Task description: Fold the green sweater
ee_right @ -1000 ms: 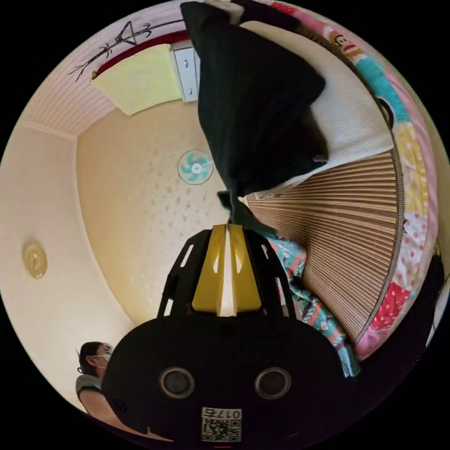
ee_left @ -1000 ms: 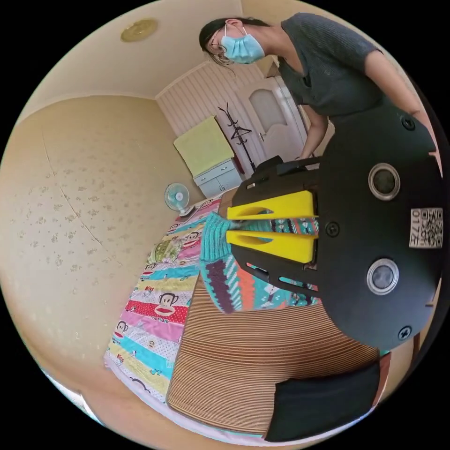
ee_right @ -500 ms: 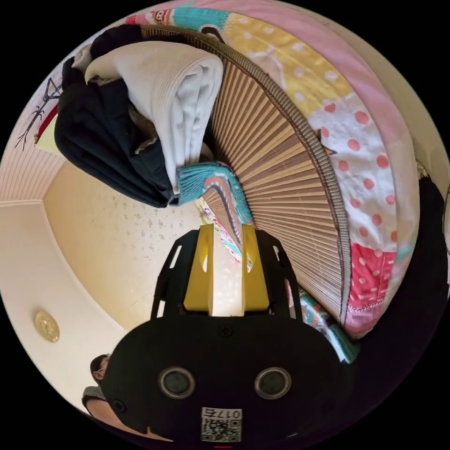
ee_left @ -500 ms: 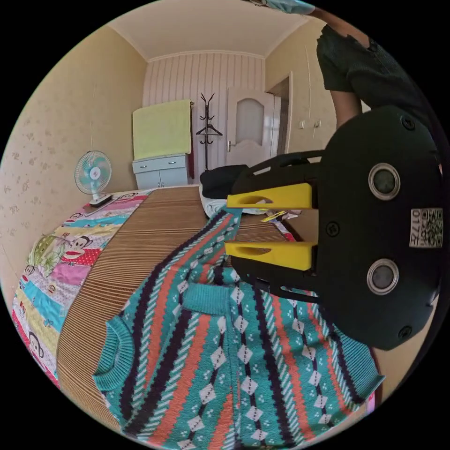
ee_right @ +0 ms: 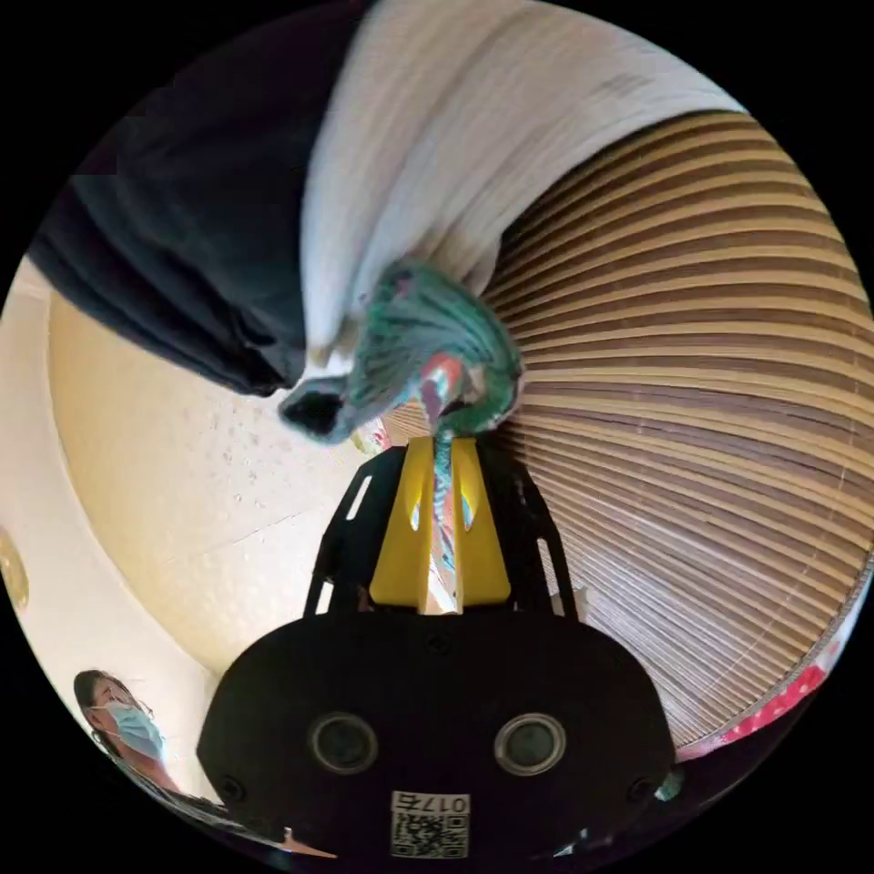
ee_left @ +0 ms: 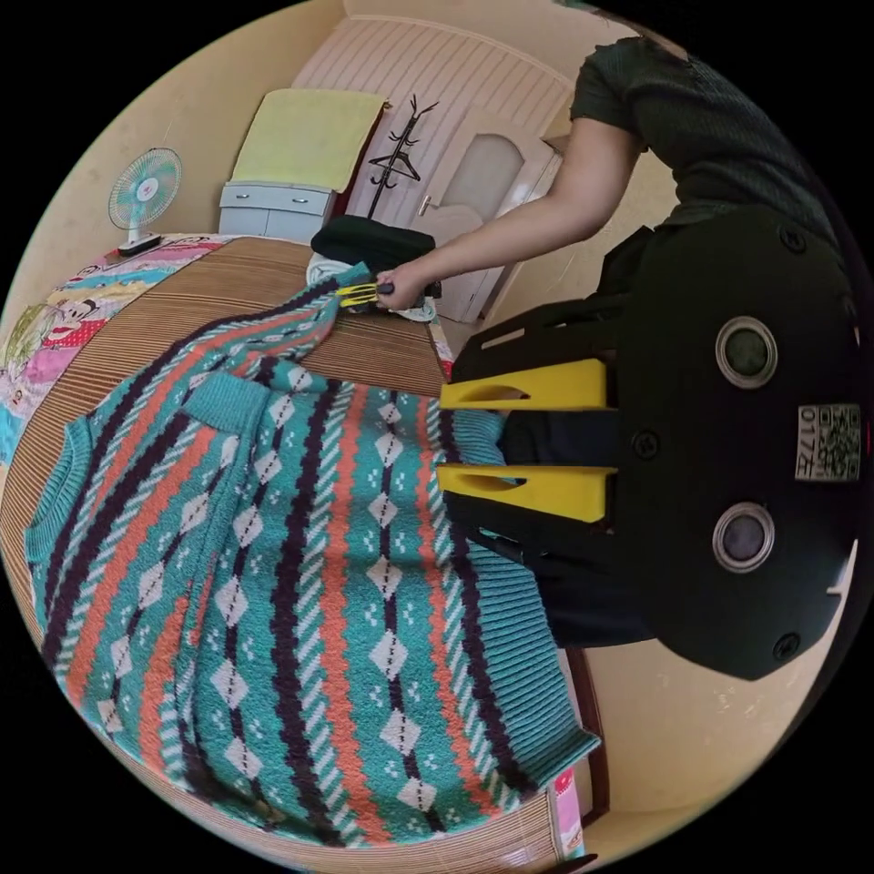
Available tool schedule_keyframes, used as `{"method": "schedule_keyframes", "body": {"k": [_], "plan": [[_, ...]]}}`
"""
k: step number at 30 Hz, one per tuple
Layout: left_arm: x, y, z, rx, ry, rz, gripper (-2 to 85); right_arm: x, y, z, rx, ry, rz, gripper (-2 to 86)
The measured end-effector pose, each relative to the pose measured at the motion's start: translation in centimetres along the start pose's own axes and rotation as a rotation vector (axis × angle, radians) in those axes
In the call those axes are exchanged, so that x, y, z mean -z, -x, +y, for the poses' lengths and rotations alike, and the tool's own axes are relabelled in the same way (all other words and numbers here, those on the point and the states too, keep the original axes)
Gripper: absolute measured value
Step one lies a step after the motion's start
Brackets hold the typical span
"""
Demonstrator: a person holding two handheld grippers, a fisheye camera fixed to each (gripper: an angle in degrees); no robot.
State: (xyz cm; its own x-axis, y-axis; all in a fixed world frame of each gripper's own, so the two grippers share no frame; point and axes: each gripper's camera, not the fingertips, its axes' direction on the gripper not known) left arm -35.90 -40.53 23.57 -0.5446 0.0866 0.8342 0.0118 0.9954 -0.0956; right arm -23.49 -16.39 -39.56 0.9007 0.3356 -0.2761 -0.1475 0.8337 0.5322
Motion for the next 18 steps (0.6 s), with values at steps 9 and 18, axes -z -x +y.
{"method": "schedule_keyframes", "body": {"k": [9,18], "plan": [[2.6,3.7,3.4,0.083,-0.099,0.003,8.7,-18.7,15.1,33.9,1.078,0.551,0.218,2.4],[4.7,9.6,8.5,0.156,-0.167,0.001,8.7,-33.1,-6.5,49.8,1.246,1.162,0.863,3.1]]}}
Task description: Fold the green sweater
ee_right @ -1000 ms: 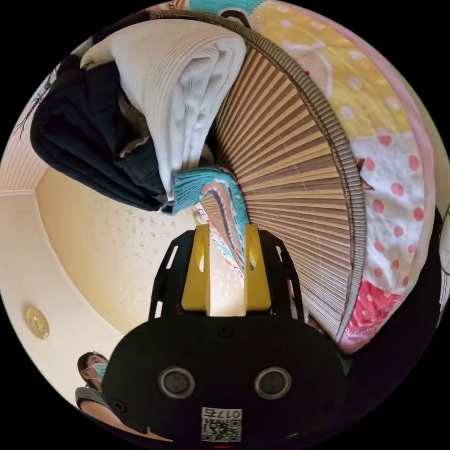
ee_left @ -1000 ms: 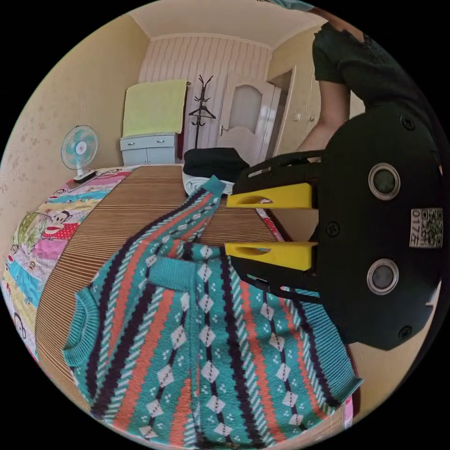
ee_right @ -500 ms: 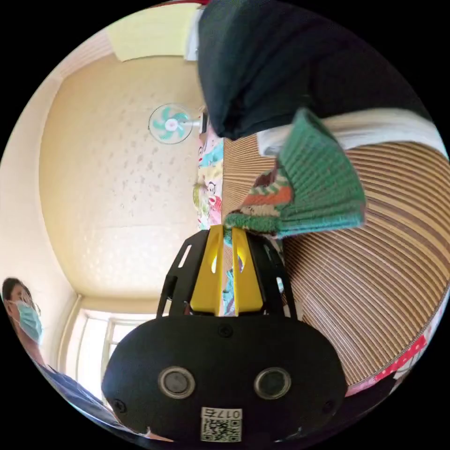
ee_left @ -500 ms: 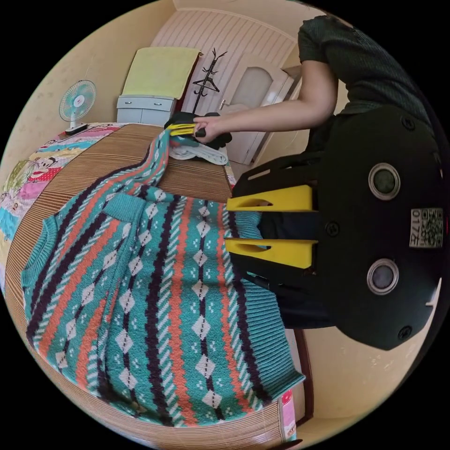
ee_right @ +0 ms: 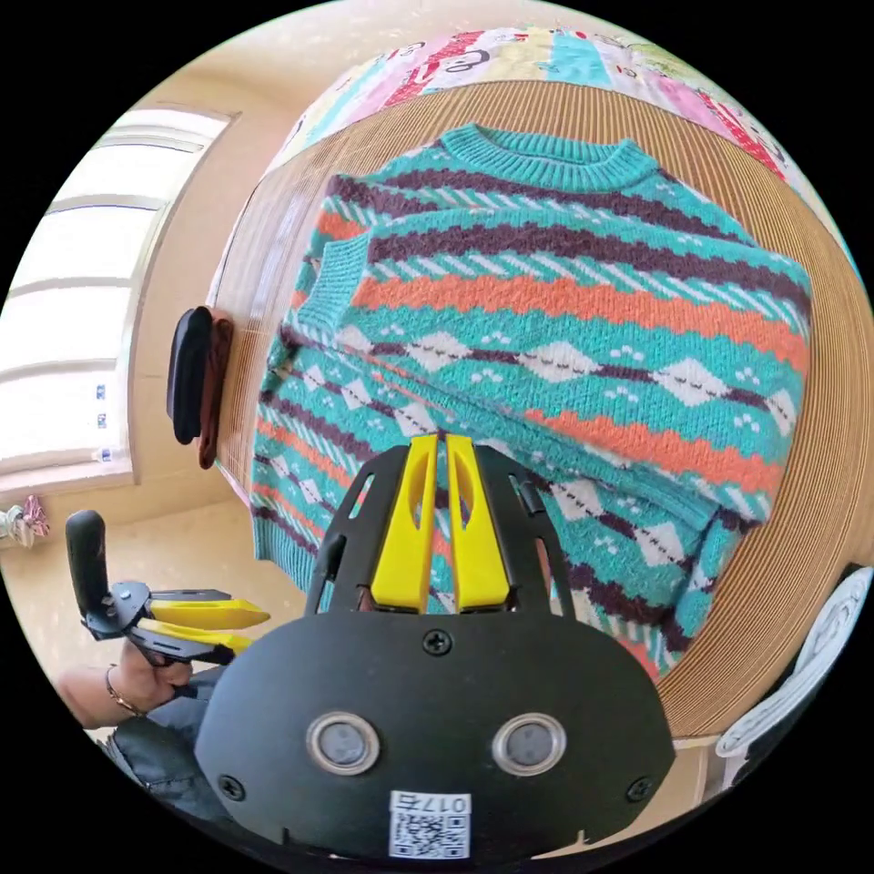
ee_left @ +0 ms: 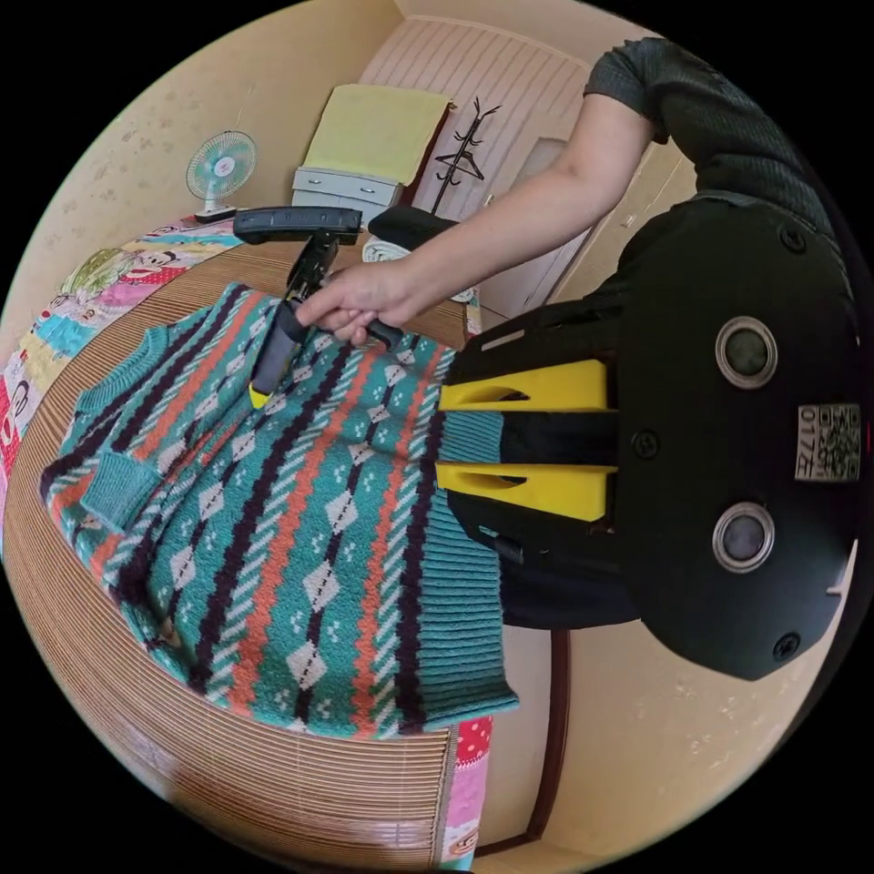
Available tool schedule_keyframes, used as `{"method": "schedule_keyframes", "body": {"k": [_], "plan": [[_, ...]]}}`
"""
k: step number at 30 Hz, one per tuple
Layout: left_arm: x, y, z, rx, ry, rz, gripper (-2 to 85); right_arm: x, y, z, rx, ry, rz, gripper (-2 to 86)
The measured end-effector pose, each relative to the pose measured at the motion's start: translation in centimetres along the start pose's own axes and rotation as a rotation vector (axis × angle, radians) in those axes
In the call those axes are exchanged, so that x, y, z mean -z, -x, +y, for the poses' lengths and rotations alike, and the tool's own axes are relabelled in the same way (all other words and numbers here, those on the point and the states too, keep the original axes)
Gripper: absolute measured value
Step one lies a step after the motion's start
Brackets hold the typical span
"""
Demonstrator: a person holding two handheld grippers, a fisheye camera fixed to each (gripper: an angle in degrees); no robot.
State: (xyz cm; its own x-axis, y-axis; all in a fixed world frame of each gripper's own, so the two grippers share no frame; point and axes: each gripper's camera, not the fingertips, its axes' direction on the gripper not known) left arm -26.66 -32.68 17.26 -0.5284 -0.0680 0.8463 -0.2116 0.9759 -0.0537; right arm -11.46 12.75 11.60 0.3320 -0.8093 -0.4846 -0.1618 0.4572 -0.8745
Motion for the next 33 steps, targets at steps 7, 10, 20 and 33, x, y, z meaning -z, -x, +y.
{"method": "schedule_keyframes", "body": {"k": [7,10,20,33], "plan": [[5.7,7.0,0.8,0.001,-0.165,-0.24,11.1,1.8,-4.9,12.1,-0.26,-0.115,0.051,5.8],[8.1,11.4,0.4,0.012,-0.219,-0.456,13.2,1.9,-8.4,17.6,-0.402,-0.088,0.022,10.1],[9.1,22.4,1.2,-0.056,0.137,-0.329,12.4,-1.7,-12.9,27.0,-0.635,0.024,-0.187,13.4],[20.5,26.8,0.9,-0.192,0.382,0.385,3.6,5.3,-17.9,33.1,-0.67,-0.516,-1.129,3.4]]}}
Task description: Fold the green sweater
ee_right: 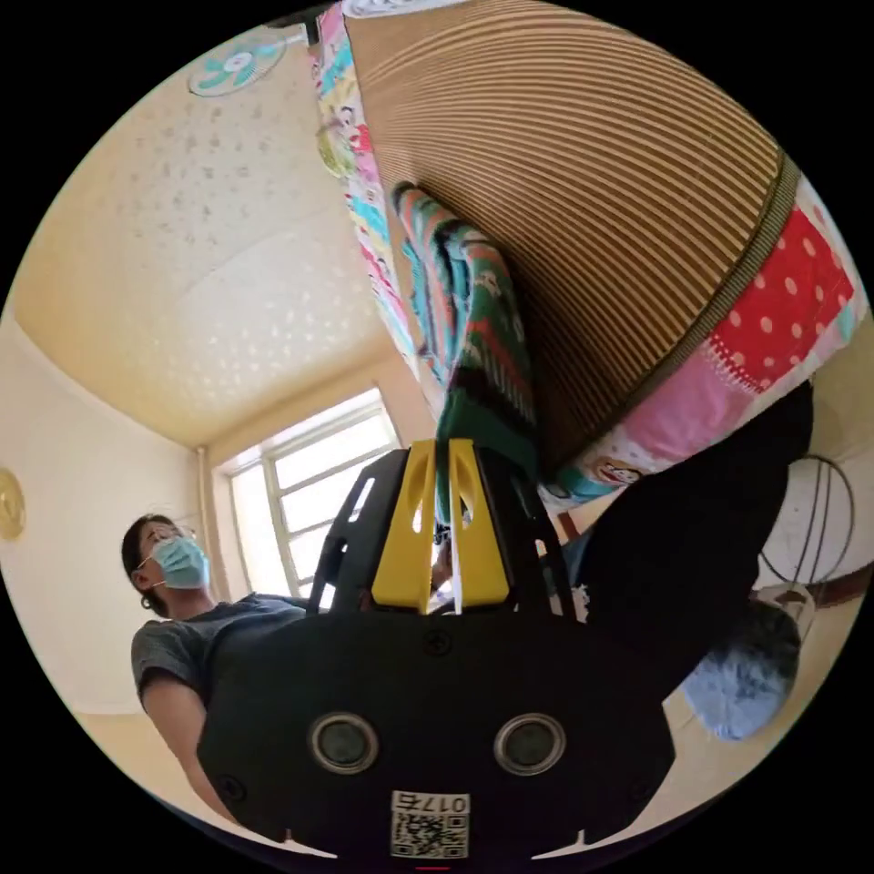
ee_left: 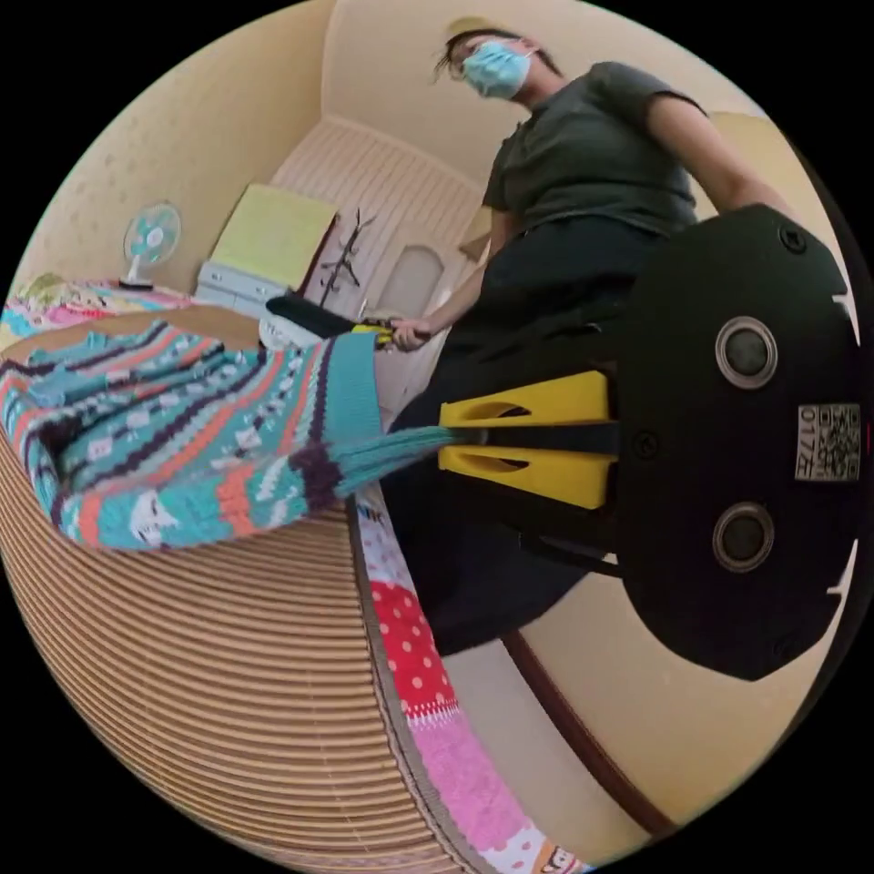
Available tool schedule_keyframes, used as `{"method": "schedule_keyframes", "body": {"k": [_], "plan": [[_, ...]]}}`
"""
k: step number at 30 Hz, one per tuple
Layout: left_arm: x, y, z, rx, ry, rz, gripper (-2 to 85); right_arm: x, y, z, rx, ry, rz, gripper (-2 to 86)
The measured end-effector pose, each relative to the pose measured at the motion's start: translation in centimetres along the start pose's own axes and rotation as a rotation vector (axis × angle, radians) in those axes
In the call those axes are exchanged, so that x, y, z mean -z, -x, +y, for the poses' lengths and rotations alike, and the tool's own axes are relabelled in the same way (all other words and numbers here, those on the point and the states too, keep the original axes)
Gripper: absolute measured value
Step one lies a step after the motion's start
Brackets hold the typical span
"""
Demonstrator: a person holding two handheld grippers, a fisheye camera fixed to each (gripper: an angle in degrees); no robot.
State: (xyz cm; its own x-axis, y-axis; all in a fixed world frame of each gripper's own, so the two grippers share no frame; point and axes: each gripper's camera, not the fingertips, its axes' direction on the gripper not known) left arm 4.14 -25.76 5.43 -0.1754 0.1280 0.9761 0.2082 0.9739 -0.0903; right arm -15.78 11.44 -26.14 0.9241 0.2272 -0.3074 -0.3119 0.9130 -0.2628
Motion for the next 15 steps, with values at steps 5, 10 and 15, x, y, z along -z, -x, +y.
{"method": "schedule_keyframes", "body": {"k": [5,10,15], "plan": [[8.2,-8.7,9.1,-0.414,-0.28,0.521,3.7,4.6,9.0,6.7,0.253,-0.197,-0.269,3.0],[7.9,-6.7,11.7,-0.276,-0.451,0.68,3.9,6.1,8.7,8.4,0.121,-0.353,-0.27,2.9],[6.3,0.3,5.7,0.077,-0.641,0.741,3.9,4.3,1.2,-0.2,-0.348,-0.523,-0.264,3.0]]}}
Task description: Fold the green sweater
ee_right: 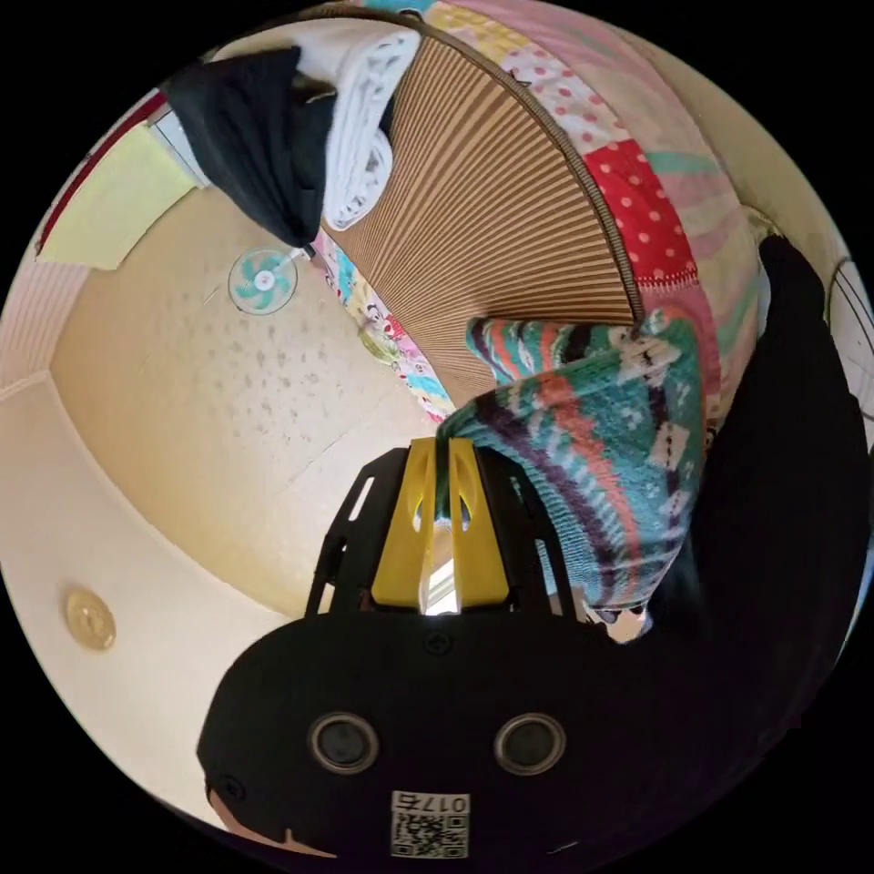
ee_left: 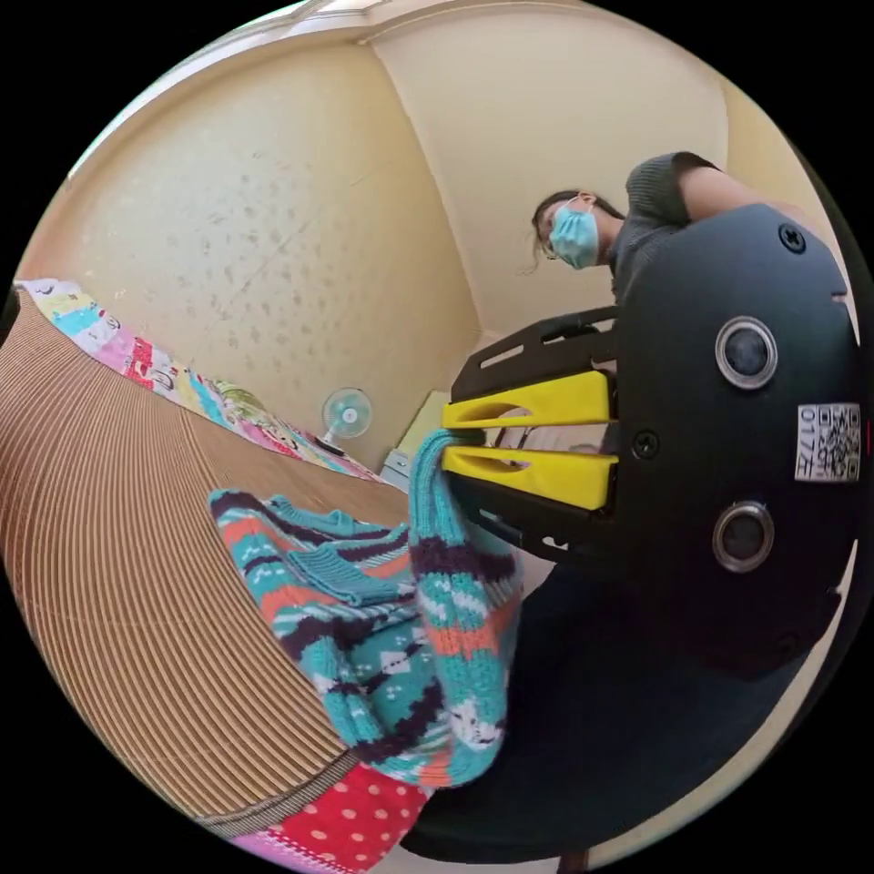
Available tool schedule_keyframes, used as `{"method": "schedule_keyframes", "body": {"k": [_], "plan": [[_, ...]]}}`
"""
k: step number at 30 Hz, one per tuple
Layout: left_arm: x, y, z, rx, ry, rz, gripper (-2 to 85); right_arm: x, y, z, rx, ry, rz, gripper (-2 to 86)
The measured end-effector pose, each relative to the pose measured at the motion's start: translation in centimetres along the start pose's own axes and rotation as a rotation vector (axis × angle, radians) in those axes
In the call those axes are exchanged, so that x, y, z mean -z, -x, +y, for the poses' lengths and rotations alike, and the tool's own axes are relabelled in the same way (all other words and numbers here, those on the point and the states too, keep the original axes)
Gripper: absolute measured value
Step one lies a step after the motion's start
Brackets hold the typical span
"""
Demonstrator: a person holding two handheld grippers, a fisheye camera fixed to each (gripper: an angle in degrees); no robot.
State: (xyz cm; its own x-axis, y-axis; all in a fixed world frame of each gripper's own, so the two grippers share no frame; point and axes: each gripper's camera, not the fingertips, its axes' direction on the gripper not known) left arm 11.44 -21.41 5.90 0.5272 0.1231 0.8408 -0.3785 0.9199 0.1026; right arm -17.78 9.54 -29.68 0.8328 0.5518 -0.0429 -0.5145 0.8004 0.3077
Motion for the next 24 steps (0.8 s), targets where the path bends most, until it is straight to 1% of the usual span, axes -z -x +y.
{"method": "schedule_keyframes", "body": {"k": [2,3,4,6,7,8,9,10,11,12,13,14,15,16,17,18,19,20,21,22,24], "plan": [[-1.7,0.5,-4.7,0.024,-0.133,0.018,3.8,-4.1,2.0,-2.5,0.024,-0.004,0.09,3.0],[-2.3,0.4,-6.0,0.019,-0.149,0.02,3.8,-6.9,3.6,-4.0,0.052,-0.007,0.138,3.0],[-3.9,-0.3,-8.9,-0.015,-0.166,0.005,3.8,-8.2,4.2,-4.6,0.059,-0.01,0.145,3.0],[-6.4,-1.7,-13.2,-0.087,-0.169,-0.042,3.8,-13.5,6.1,-7.4,0.064,-0.011,0.108,3.0],[-8.0,-2.4,-15.8,-0.104,-0.19,-0.066,3.8,-14.6,6.4,-8.0,0.058,-0.016,0.109,3.0],[-9.6,-2.6,-18.2,-0.094,-0.2,-0.085,3.9,-16.7,7.1,-9.2,0.066,-0.031,0.144,3.0],[-10.4,-2.6,-19.3,-0.084,-0.203,-0.103,3.9,-18.5,7.7,-10.6,0.1,-0.048,0.22,3.0],[-11.8,-2.3,-21.2,-0.059,-0.201,-0.169,4.1,-19.2,7.8,-11.4,0.119,-0.06,0.271,3.0],[-13.2,-1.9,-22.8,-0.042,-0.18,-0.28,4.5,-20.6,7.7,-13.0,0.148,-0.078,0.369,3.1],[-13.8,-1.8,-23.5,-0.045,-0.162,-0.341,4.9,-21.7,6.8,-14.6,0.16,-0.059,0.431,3.2],[-14.8,-1.9,-24.3,-0.069,-0.124,-0.453,5.6,-22.2,6.2,-15.3,0.155,-0.037,0.437,3.3],[-15.4,-2.4,-24.3,-0.112,-0.104,-0.532,6.6,-22.8,5.5,-16.0,0.172,-0.001,0.396,3.5],[-15.6,-2.9,-24.0,-0.147,-0.099,-0.555,7.0,-23.1,6.0,-15.7,0.27,0.016,0.343,3.8],[-15.7,-4.0,-22.8,-0.237,-0.094,-0.593,7.3,-23.4,6.6,-15.3,0.342,0.037,0.331,4.0],[-15.4,-5.2,-21.0,-0.334,-0.097,-0.632,7.6,-24.0,7.9,-14.3,0.466,0.101,0.359,4.2],[-15.0,-5.6,-19.9,-0.371,-0.098,-0.652,7.8,-24.9,8.8,-12.9,0.568,0.176,0.446,4.2],[-14.1,-5.9,-17.6,-0.419,-0.106,-0.711,8.8,-25.4,9.2,-11.9,0.618,0.214,0.504,4.2],[-12.9,-5.5,-15.1,-0.429,-0.124,-0.791,10.4,-26.5,9.3,-9.8,0.708,0.29,0.632,4.3],[-12.2,-5.0,-13.9,-0.422,-0.132,-0.831,11.5,-27.7,8.6,-7.6,0.764,0.358,0.745,4.5],[-11.0,-3.4,-11.9,-0.383,-0.14,-0.892,13.7,-28.3,8.0,-6.5,0.784,0.394,0.788,4.6],[-9.5,0.0,-9.3,-0.299,-0.126,-0.928,17.4,-31.1,4.7,-2.4,0.81,0.571,0.882,5.6]]}}
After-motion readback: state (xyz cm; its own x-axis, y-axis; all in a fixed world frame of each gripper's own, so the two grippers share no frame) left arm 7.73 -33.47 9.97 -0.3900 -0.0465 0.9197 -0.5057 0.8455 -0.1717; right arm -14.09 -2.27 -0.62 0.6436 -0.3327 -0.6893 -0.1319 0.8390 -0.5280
